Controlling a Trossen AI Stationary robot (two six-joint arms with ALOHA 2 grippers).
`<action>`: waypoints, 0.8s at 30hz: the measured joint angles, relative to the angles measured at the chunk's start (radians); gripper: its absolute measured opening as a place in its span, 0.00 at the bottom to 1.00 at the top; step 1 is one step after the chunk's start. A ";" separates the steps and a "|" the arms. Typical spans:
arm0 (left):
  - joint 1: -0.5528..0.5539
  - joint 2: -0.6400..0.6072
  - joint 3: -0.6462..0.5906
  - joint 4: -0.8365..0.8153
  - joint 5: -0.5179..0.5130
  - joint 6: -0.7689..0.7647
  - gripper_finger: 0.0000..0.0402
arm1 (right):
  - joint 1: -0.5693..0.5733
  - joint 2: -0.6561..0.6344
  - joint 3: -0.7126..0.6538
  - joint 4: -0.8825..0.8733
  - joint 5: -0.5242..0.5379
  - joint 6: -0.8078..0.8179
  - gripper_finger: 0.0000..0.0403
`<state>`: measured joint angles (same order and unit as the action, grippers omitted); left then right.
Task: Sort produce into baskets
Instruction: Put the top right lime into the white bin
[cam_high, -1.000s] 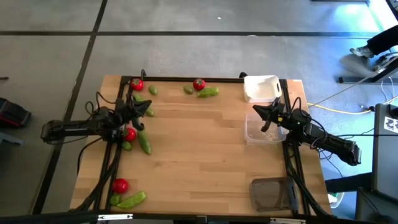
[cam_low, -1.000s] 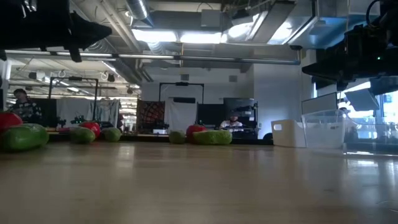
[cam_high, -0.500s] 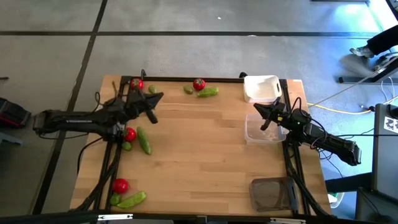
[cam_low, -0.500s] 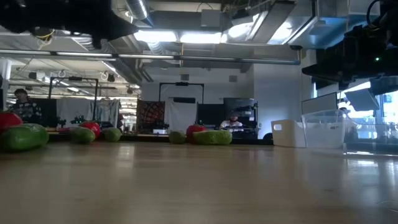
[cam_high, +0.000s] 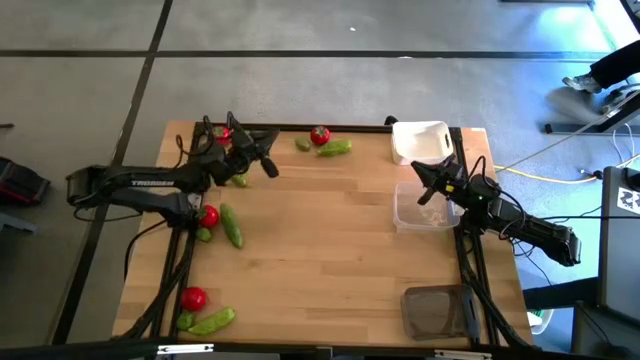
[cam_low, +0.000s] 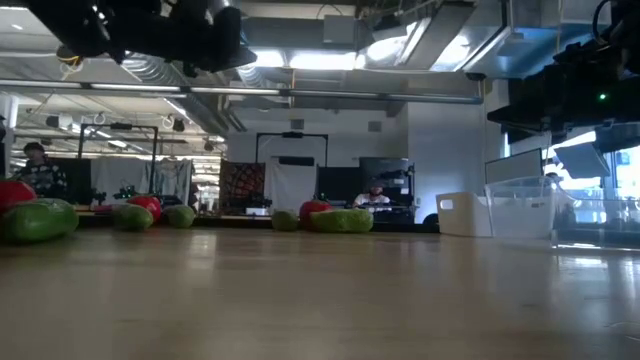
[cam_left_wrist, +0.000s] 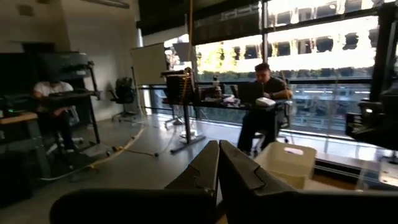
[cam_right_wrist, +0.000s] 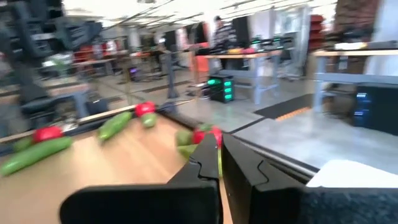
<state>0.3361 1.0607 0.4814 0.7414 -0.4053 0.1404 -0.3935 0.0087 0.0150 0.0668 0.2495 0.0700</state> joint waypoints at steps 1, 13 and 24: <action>0.011 0.013 0.007 0.011 0.000 0.012 0.03 | 0.000 0.000 0.000 0.001 0.019 0.000 0.02; 0.077 0.134 0.179 -0.205 0.027 -0.070 0.40 | 0.000 0.000 0.000 0.061 0.073 0.000 0.02; 0.144 0.278 0.452 -0.640 0.190 -0.181 0.70 | 0.000 0.000 0.000 0.061 0.054 0.000 0.02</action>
<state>0.4797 1.3386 0.9336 0.1018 -0.2153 -0.0405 -0.3931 0.0086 0.0151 0.1280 0.3034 0.0700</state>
